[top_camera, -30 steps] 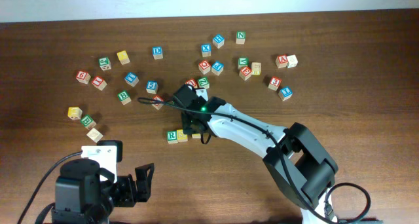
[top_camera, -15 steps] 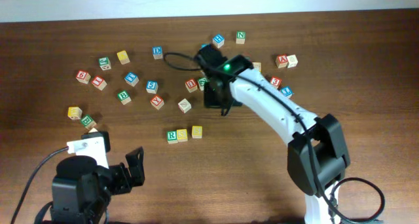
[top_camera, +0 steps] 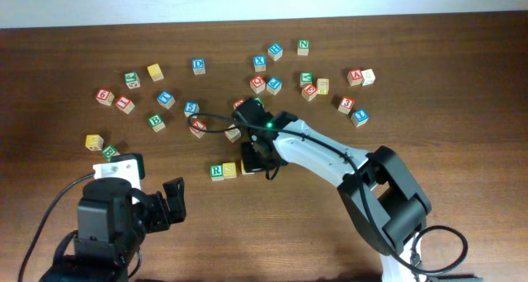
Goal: Spell out RSS
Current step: 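Place the second S block right of the first S and release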
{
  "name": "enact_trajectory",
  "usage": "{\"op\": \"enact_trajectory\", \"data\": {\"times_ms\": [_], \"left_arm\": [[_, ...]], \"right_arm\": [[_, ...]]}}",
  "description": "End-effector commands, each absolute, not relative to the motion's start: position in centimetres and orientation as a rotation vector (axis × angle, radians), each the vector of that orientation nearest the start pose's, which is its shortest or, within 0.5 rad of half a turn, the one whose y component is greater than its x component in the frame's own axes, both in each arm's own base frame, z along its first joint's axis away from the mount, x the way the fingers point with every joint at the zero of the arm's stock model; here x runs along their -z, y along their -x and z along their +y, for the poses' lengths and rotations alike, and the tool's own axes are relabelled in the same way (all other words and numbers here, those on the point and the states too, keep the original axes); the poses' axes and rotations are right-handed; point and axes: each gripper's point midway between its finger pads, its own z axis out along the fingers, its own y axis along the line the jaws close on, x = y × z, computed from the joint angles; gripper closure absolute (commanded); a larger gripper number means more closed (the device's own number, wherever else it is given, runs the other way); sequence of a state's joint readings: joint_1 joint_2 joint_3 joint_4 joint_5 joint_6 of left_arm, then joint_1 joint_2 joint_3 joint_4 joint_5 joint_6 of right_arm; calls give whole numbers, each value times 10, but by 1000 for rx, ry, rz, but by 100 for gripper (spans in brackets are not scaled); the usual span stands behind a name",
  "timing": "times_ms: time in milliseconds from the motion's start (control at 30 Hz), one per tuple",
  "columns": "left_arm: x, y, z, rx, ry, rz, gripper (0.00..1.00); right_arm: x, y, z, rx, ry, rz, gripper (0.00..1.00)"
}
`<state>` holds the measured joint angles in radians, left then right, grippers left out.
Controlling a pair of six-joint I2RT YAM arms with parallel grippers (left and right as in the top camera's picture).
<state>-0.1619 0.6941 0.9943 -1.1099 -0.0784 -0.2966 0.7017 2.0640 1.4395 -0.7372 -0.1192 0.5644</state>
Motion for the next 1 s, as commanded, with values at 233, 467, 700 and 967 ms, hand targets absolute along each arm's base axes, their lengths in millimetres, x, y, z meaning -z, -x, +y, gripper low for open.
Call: {"op": "enact_trajectory", "data": {"times_ms": [233, 467, 700, 967], "left_arm": [[-234, -202, -21, 143, 212, 2373, 0], [-234, -202, -21, 143, 212, 2373, 0], [-233, -201, -20, 143, 212, 2376, 0], [-233, -201, -20, 143, 212, 2376, 0]], "right_arm": [[-14, -310, 298, -367, 250, 3023, 96], [-14, -303, 307, -378, 292, 3017, 96], [-15, -301, 310, -403, 297, 3022, 96], [-15, -293, 316, -409, 329, 3028, 96]]}}
